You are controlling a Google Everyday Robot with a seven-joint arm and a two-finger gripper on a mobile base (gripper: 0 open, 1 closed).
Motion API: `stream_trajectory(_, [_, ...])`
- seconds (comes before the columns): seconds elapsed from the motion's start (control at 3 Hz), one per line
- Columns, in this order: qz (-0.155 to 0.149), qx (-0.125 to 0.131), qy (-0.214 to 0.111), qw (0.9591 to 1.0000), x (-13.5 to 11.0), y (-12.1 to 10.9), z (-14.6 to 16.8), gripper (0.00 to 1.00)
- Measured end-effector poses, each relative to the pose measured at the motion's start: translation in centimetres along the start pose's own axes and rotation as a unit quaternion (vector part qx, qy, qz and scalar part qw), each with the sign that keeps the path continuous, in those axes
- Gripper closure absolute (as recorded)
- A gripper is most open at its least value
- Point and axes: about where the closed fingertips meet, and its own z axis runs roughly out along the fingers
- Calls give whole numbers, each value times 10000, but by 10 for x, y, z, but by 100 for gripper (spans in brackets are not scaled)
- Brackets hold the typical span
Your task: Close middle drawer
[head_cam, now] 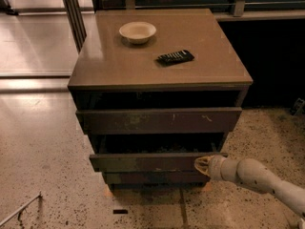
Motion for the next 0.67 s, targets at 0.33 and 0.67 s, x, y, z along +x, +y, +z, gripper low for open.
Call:
stream_trajectory(0.33, [-9,27,194,9998,5,-16,8,100])
stream_trajectory(0.67, [-3,33,456,9990,13,-41,26,100])
